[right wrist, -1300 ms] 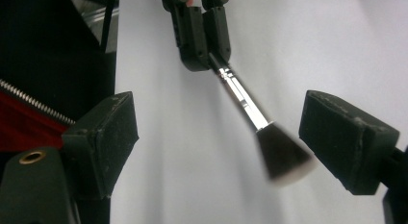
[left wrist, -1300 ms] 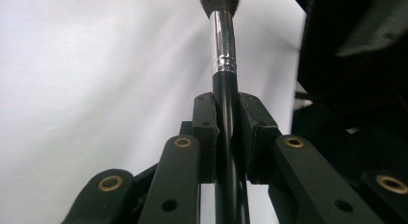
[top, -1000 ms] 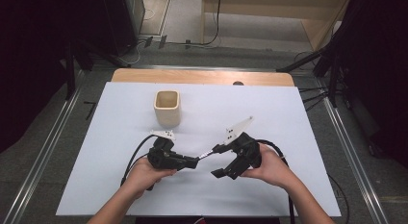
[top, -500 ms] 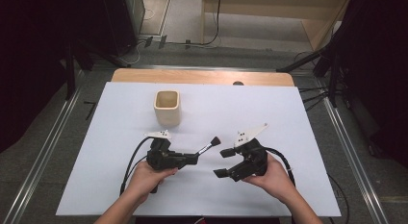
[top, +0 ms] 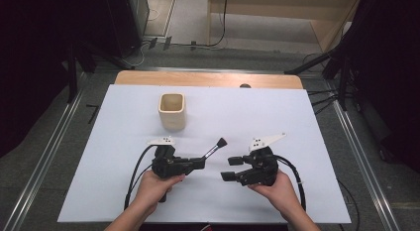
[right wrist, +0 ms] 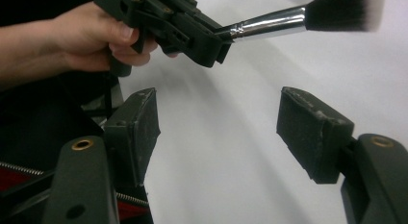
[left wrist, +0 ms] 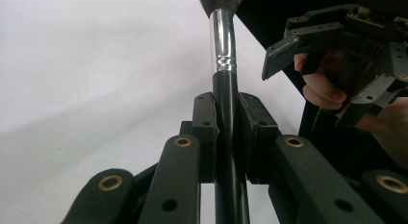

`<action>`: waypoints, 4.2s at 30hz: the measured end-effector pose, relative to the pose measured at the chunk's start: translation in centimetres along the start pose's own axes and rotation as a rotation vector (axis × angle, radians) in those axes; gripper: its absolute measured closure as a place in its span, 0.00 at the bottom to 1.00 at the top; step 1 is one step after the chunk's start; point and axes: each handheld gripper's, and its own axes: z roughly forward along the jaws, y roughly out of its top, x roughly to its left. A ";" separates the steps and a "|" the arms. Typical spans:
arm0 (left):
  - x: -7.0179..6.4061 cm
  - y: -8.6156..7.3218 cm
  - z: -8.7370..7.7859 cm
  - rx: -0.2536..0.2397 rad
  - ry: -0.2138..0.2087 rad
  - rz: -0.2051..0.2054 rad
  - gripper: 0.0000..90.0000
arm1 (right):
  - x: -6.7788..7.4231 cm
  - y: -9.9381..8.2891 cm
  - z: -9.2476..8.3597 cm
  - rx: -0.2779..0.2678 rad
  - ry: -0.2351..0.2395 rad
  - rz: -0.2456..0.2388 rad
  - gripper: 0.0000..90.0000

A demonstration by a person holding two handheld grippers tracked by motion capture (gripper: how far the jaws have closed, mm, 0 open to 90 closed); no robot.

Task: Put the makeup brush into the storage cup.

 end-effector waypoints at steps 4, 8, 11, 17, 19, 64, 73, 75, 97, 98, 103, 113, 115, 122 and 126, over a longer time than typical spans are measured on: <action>-0.3 -0.4 0.1 -0.037 0.004 -0.013 0.88 | -0.2 -0.4 0.1 -0.026 -0.001 0.028 0.40; -0.6 -0.6 0.1 -0.063 0.013 -0.003 0.88 | -0.2 -0.7 0.2 -0.050 0.019 0.072 0.42; -0.6 -0.8 0.2 -0.079 0.014 -0.001 0.88 | -0.1 -0.9 0.4 -0.095 0.016 0.085 0.42; -0.4 -1.1 0.6 -0.120 0.013 -0.009 0.88 | 0.1 -1.3 0.7 -0.148 -0.023 0.052 0.42; -0.4 -1.2 0.8 -0.128 0.018 -0.009 0.88 | 0.2 -1.3 0.6 -0.154 -0.038 0.064 0.42; -0.8 -2.8 2.4 -0.291 0.039 -0.030 0.88 | 1.9 -0.1 4.2 -0.397 -0.227 0.424 0.34; -0.8 -2.8 2.3 -0.299 0.046 -0.026 0.88 | 1.4 0.5 4.9 -0.414 -0.198 0.474 0.39; -0.8 -2.8 2.3 -0.302 0.045 -0.024 0.88 | 1.4 0.6 5.0 -0.419 -0.196 0.485 0.41; -0.9 -3.2 2.5 -0.324 0.022 -0.046 0.88 | 0.3 0.9 5.2 -0.405 -0.142 0.677 0.75; -0.9 -3.2 2.5 -0.322 0.016 -0.050 0.88 | 0.3 1.0 5.2 -0.409 -0.141 0.676 0.77; -0.9 -3.2 2.6 -0.315 0.010 -0.055 0.88 | 0.2 1.0 5.0 -0.417 -0.137 0.700 0.82; -0.7 -3.2 2.6 -0.298 -0.014 -0.051 0.85 | 0.2 1.1 4.7 -0.405 -0.121 0.722 0.85; -0.7 -3.0 2.6 -0.281 -0.015 -0.043 0.78 | 0.1 1.1 4.7 -0.409 -0.124 0.721 0.87; -0.8 -1.8 1.7 -0.197 -0.001 -0.007 0.62 | -0.1 1.1 4.3 -0.399 -0.127 0.721 0.87; -1.3 -1.0 1.5 -0.116 0.022 0.027 0.51 | -0.3 1.2 4.2 -0.378 -0.129 0.710 0.87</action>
